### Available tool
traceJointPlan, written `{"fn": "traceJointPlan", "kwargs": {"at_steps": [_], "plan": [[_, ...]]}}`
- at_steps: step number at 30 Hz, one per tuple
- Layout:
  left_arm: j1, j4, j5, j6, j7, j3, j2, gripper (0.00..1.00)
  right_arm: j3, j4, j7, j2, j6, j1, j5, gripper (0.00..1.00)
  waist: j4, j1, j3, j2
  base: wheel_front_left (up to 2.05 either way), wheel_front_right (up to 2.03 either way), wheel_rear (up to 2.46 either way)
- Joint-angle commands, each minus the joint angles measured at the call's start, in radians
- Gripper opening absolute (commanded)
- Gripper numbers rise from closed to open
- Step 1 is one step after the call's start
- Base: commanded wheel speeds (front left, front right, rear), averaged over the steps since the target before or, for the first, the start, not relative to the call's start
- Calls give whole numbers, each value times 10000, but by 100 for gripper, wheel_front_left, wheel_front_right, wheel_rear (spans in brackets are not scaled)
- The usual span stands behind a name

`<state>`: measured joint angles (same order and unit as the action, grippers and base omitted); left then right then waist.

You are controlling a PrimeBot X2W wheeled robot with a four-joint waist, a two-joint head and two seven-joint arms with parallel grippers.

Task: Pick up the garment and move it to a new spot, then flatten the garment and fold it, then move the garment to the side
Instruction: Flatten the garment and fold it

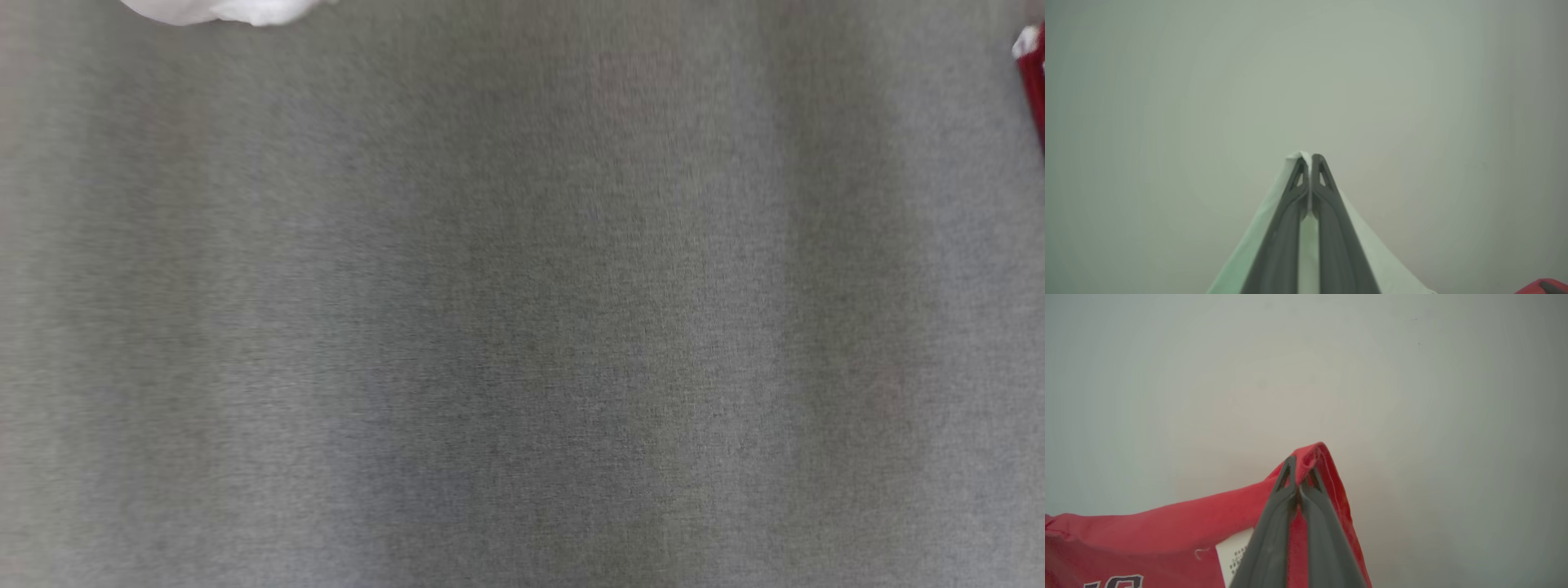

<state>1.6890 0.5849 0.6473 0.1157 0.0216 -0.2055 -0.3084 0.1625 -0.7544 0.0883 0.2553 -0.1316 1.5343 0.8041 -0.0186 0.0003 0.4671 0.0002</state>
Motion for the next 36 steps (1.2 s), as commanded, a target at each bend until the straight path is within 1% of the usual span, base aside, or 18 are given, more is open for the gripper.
{"fn": "traceJointPlan", "kwargs": {"at_steps": [1, 5, 6, 12, 16, 22, 25, 30, 36], "plan": [[832, 563, -239, 75, -22, -140, -10, 0, 50, -286, -92, -56, 25, 802, -439, 0, -662, -3, 1355, -2, 0, 0, 0], [2552, 1678, -462, 87, 166, -404, 34, 0, 17, -980, -343, -57, 25, 2245, -1105, 0, -764, -3, 1647, -2, 0, 0, 0], [2552, 1678, -462, 87, 166, -404, 34, 0, 17, -980, -343, -57, 25, 2245, -1105, 0, -764, -3, 1647, -2, 0, 0, 0], [4179, 3163, -748, 126, 603, -713, 142, 0, -114, -2025, -631, 94, 25, 3835, -2005, 0, -736, -3, 1916, -2, 0, 0, 0], [4853, 3914, -618, 147, 895, -743, 314, 0, -271, -2684, -803, 77, 26, 4570, -2448, 0, -671, -3, 2068, -2, 0, 0, 0], [5276, 4653, -507, 143, 1238, -1017, 631, 0, -265, -3355, -990, -157, 25, 5141, -2853, 0, -666, -3, 2291, -2, 0, 0, 0], [5385, 4818, -440, 148, 1288, -1268, 663, 0, -159, -3577, -1060, -199, 25, 5320, -2975, 0, -700, -3, 2420, -2, 0, 0, 0], [5457, 4865, -130, 151, 1404, -1626, 734, 0, -37, -3892, -1177, -182, 25, 5441, -3073, 0, -703, -3, 2596, -2, 0, 0, 0], [4912, 4678, 392, 153, 1590, -1987, 659, 0, 83, -3925, -1386, -288, 25, 5034, -2817, 0, -710, -3, 2595, -2, 0, 0, 0]]}}
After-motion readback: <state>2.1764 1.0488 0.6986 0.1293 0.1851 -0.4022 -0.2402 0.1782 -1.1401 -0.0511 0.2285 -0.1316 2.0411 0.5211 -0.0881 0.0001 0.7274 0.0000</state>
